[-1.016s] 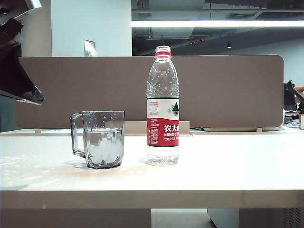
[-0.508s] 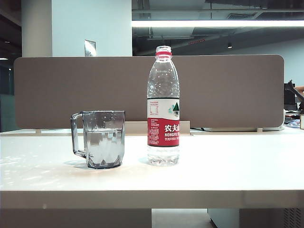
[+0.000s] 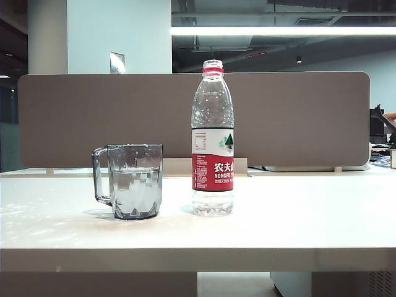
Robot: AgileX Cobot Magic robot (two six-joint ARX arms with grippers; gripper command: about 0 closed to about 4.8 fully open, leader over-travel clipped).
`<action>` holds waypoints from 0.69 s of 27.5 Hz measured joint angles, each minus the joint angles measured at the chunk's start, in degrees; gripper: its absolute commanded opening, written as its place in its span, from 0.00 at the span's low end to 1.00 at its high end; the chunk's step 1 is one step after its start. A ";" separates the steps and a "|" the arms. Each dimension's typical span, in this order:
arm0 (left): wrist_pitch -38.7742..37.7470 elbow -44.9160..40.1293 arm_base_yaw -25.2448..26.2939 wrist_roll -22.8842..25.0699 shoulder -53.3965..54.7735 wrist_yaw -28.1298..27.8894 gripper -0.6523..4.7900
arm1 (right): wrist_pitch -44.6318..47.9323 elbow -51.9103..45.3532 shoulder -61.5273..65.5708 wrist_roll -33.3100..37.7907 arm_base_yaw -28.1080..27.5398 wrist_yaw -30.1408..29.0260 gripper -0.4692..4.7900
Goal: Pick up the mineral water bottle on the table and pour water into the mug until it's half full.
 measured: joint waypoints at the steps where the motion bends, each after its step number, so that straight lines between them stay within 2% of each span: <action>1: -1.25 0.04 0.02 0.00 0.52 -1.60 0.12 | -0.02 0.00 0.00 0.00 0.00 0.00 0.08; 5: -1.62 0.13 0.04 0.26 0.37 -4.15 0.12 | -0.02 0.00 0.00 0.00 0.00 0.00 0.08; 19: -1.62 0.13 0.04 0.24 0.37 -4.15 0.12 | -0.02 0.00 0.00 0.00 0.02 0.02 0.08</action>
